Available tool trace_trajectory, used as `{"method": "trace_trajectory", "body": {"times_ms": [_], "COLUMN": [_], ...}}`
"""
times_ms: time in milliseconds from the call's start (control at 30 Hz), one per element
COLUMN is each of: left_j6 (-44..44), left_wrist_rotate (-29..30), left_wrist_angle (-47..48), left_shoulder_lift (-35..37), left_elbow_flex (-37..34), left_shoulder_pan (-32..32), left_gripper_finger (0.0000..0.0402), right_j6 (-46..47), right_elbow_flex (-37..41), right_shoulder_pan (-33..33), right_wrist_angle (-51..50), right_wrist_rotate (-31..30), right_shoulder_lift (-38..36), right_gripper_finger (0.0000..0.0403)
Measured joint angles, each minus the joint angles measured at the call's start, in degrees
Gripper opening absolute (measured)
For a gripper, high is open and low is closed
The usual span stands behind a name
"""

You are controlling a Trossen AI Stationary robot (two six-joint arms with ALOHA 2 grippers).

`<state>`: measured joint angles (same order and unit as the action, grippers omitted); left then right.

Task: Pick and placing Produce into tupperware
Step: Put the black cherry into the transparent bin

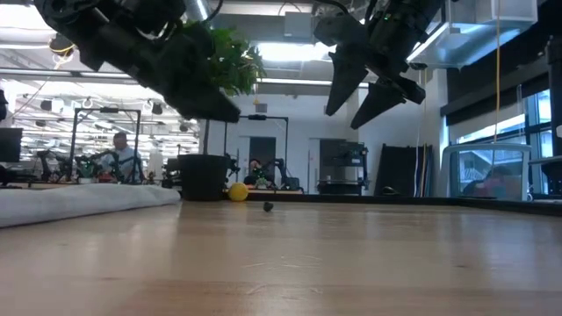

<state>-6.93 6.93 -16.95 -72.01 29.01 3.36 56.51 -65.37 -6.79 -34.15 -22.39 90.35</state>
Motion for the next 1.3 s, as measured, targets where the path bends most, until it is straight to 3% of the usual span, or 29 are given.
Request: {"method": "trace_trajectory", "body": {"times_ms": [167, 467, 600, 700, 1067, 1300], "left_j6": [1.8, -3.5, -4.3, 0.1, 3.0, 5.2], "left_wrist_rotate": [-5.3, -3.9, -2.4, -2.8, -3.4, -3.2], "left_wrist_angle": [-1.2, -18.5, -24.1, -27.6, -46.6, -46.7], "left_shoulder_lift": [0.0, -4.8, -8.6, -12.3, -31.0, -38.0], "left_elbow_flex": [-0.3, -6.3, -8.0, -8.0, -6.8, -1.8], "left_shoulder_pan": [0.0, 0.1, 0.1, 0.0, 0.4, 0.9], "left_gripper_finger": [0.0193, 0.0234, 0.0232, 0.0225, 0.0194, 0.0176], "right_j6": [0.0, 0.1, 0.3, 0.3, 0.4, 0.4], "right_elbow_flex": [0.0, 0.0, 0.0, 0.0, 0.0, 0.0], "right_shoulder_pan": [0.0, 0.0, 0.0, 0.0, 0.0, 0.0], "right_wrist_angle": [0.0, 0.2, 0.2, 0.4, 2.1, 3.1], "right_wrist_rotate": [0.0, -0.1, -0.1, -0.1, -1.1, -1.1], "right_shoulder_lift": [0.0, 0.0, 0.0, 0.0, 0.0, 0.0], "right_gripper_finger": [0.0249, 0.0249, 0.0249, 0.0249, 0.0249, 0.0249]}}
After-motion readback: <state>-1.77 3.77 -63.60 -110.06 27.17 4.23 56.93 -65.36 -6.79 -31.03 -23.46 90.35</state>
